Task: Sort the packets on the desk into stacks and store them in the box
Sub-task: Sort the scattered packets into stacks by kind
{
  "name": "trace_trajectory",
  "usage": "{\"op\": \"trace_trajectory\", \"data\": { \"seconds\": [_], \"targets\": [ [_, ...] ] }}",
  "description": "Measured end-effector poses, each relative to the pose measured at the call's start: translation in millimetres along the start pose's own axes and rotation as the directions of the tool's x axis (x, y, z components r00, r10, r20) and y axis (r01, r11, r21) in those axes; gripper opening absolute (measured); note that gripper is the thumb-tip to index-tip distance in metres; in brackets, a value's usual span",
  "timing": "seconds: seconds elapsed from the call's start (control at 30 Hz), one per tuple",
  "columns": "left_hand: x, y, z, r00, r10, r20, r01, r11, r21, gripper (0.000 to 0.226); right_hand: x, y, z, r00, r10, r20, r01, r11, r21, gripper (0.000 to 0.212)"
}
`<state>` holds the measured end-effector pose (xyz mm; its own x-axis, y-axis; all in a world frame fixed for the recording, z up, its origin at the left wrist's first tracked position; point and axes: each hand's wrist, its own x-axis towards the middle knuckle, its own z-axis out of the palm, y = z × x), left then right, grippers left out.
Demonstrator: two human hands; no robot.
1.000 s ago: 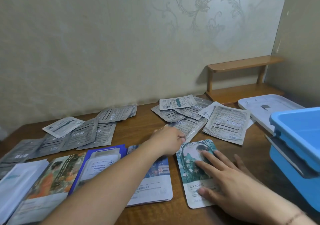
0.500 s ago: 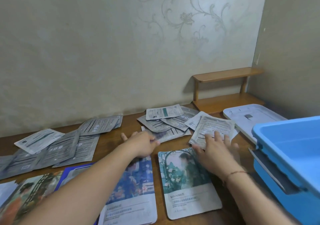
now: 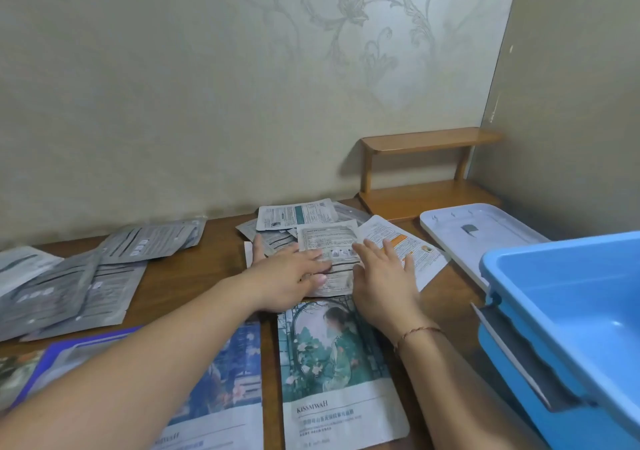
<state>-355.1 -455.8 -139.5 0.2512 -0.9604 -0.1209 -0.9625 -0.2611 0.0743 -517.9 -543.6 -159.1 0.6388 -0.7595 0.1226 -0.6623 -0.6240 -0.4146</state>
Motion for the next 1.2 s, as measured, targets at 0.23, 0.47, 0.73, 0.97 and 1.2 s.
{"op": "trace_trajectory", "data": {
  "seconds": [0.23, 0.47, 0.73, 0.97, 1.2],
  "targets": [
    [2, 0, -7, 0.974, -0.226, -0.020, 0.227, 0.964, 0.140, 0.049, -17, 11, -14, 0.971, 0.219, 0.092, -0.189, 0.946, -0.263, 0.041],
    [-28, 27, -6, 0.997, 0.037, -0.073, -0.040, 0.998, -0.038, 0.053, -41, 7, -31, 0.960, 0.183, 0.213, -0.108, 0.941, -0.322, 0.048],
    [-83, 74, -8, 0.966, 0.253, -0.052, -0.255, 0.966, -0.034, 0.047, -136, 16, -46, 0.985, 0.064, 0.163, 0.000, 0.930, -0.368, 0.048],
    [-169, 109, 12, 0.928, 0.371, -0.005, -0.371, 0.928, -0.020, 0.071, -243, 45, -34, 0.979, -0.194, -0.058, 0.166, 0.933, -0.319, 0.052],
    [-236, 137, 34, 0.857, 0.508, 0.087, -0.510, 0.860, 0.012, 0.108, -318, 72, -10, 0.735, -0.584, -0.344, 0.525, 0.812, -0.256, 0.033]
  ]
}}
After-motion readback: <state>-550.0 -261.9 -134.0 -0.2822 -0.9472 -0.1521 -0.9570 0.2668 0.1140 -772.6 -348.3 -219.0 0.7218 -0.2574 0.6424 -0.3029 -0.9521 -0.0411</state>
